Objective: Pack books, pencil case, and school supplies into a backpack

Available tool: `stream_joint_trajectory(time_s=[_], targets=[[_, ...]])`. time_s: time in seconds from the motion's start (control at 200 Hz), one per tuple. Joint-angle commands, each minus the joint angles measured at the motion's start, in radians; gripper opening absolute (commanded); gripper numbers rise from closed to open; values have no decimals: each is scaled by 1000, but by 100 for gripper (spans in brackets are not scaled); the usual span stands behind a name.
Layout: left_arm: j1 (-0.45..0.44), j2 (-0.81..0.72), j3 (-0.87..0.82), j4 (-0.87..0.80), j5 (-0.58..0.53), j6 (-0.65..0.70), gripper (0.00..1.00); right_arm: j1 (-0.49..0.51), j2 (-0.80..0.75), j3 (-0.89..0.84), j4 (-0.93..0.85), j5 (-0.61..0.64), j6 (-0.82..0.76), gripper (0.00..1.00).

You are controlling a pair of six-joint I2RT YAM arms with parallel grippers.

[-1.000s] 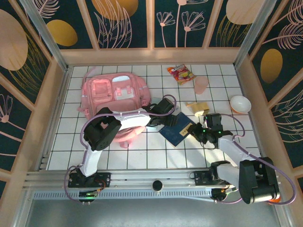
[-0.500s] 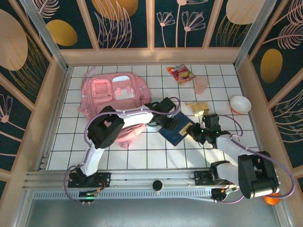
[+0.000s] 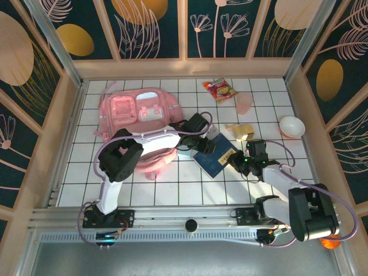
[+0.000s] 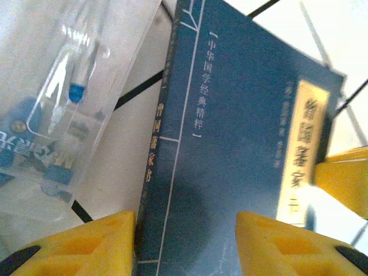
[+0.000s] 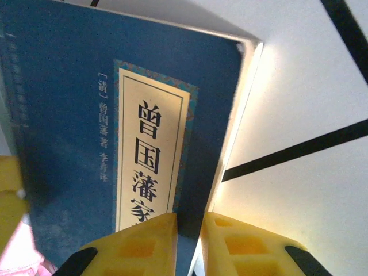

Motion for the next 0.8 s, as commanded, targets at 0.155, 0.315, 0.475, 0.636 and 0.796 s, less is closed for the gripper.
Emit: stream_joint_trajectory(time_s=[0.155, 0.315, 0.475, 0.636, 0.796], targets=[[-33, -45, -18, 128, 136, -58, 44, 11, -16, -22, 20, 14, 19, 18], [-32, -36, -30, 140, 136, -58, 44, 10, -29, -21, 22, 20, 23, 18], [-35, -34, -39, 145, 97, -57, 36, 12, -36, -19, 24, 23, 24, 18], [-33, -67, -51, 140, -36, -31, 13, 12, -102, 1, -6, 45, 19, 22], [-31, -205, -141, 261, -139, 21, 1, 10, -242, 76, -126, 114, -41, 36]])
